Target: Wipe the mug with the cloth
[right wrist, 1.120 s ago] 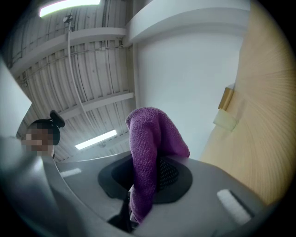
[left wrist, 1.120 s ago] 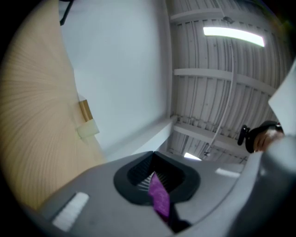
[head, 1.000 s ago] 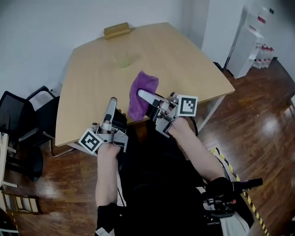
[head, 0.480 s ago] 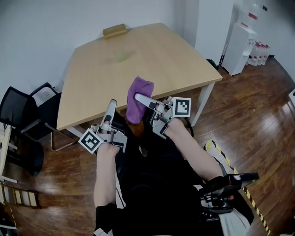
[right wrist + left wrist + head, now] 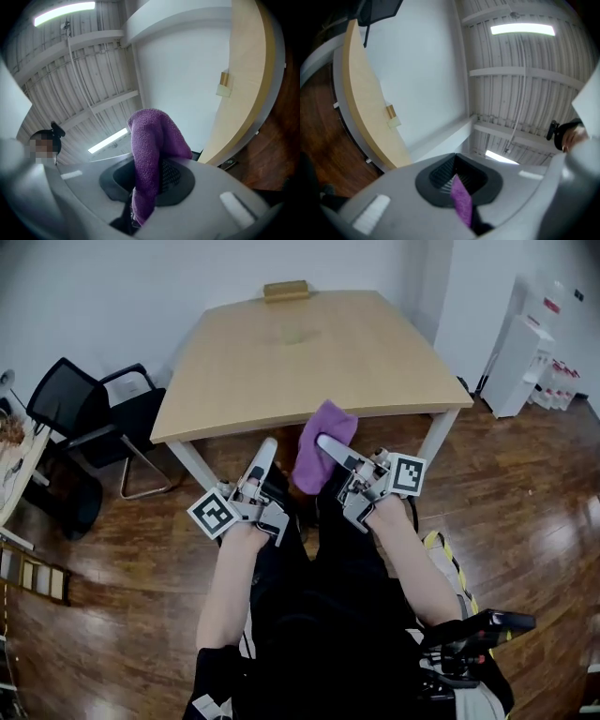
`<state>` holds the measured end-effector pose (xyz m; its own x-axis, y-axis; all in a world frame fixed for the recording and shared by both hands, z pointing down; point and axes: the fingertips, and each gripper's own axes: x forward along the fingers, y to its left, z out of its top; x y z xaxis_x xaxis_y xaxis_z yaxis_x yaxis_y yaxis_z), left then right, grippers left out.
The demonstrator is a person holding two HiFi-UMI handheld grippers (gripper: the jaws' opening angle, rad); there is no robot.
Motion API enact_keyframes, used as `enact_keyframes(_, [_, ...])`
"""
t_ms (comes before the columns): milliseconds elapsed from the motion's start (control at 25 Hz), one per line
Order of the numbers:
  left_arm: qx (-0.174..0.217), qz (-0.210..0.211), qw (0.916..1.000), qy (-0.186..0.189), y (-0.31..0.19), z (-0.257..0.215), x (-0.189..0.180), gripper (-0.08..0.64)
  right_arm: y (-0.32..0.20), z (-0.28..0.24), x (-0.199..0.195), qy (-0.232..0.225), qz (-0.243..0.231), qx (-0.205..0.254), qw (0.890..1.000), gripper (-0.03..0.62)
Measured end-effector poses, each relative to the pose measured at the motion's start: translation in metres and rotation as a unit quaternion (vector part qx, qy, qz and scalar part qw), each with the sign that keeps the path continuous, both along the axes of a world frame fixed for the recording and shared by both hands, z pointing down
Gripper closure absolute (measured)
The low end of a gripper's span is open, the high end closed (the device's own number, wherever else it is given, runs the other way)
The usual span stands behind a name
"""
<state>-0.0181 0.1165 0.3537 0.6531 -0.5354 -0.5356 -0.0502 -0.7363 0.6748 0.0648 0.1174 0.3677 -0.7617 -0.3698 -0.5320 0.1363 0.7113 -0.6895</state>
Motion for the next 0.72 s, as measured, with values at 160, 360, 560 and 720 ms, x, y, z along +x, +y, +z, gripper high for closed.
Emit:
enact_keyframes(160, [0.001,-0.01,0.9999,-0.008,0.041,0.005,-0.003,0.56,0.045,-0.003,0.004,0.01,0.006,0.026,1.0,0.536])
enact_keyframes(360, [0.002,-0.009,0.9999,-0.01,0.086,0.003,0.002,0.56,0.096,-0.015,0.016,0.015,0.026,0.048,0.998,0.535])
enact_keyframes(560, [0.014,-0.002,0.9999,-0.005,0.122,-0.005,0.014,0.56,0.135,-0.022,0.032,0.013,0.033,0.06,0.998,0.535])
enact_keyframes(720, [0.038,0.005,0.9992,-0.01,0.131,-0.023,0.019,0.56,0.145,-0.032,0.041,0.004,0.038,0.08,0.996,0.535])
